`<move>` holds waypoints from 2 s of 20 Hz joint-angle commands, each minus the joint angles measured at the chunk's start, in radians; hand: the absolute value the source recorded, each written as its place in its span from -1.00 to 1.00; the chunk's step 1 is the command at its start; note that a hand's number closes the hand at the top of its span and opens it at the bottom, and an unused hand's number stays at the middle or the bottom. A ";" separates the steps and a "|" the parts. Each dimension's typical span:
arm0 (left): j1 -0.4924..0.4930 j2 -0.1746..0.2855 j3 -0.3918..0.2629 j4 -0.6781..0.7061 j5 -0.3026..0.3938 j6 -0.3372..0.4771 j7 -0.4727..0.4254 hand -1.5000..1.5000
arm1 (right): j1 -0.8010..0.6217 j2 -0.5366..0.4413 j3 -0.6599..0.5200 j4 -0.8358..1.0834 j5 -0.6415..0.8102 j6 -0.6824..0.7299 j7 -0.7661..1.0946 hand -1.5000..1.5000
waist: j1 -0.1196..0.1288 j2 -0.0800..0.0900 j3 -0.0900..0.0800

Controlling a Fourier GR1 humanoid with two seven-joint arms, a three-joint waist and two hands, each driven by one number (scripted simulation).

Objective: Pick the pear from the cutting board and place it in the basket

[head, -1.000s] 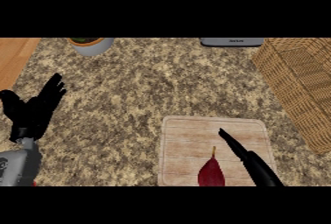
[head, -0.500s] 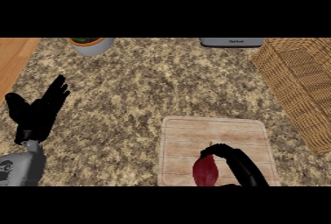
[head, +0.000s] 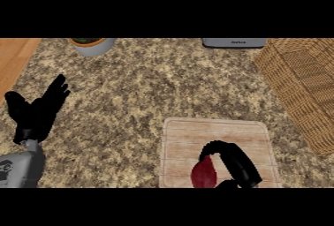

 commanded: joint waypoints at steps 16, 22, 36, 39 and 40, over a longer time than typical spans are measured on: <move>-0.096 -0.022 -0.055 -0.002 0.003 -0.035 0.024 0.00 | -0.793 0.082 -0.396 0.328 0.238 -0.679 0.928 1.00 | 0.146 0.044 0.006; -0.097 -0.050 -0.075 0.013 -0.024 -0.009 0.004 0.00 | -1.044 0.069 -0.443 0.555 0.502 -0.825 1.094 1.00 | 0.119 0.041 0.002; -0.083 -0.036 -0.045 0.041 -0.021 -0.004 -0.013 0.00 | -1.460 -0.090 -0.593 0.958 0.802 -0.792 1.353 1.00 | 0.078 0.035 0.003; -0.109 -0.002 -0.012 0.037 -0.005 -0.007 0.029 0.00 | -1.484 -0.136 -0.616 1.006 0.825 -0.807 1.340 1.00 | 0.069 0.031 0.004; -0.131 -0.011 -0.027 0.050 -0.010 -0.008 0.036 0.00 | -1.485 -0.173 -0.630 1.021 0.833 -0.829 1.328 1.00 | 0.077 0.042 0.004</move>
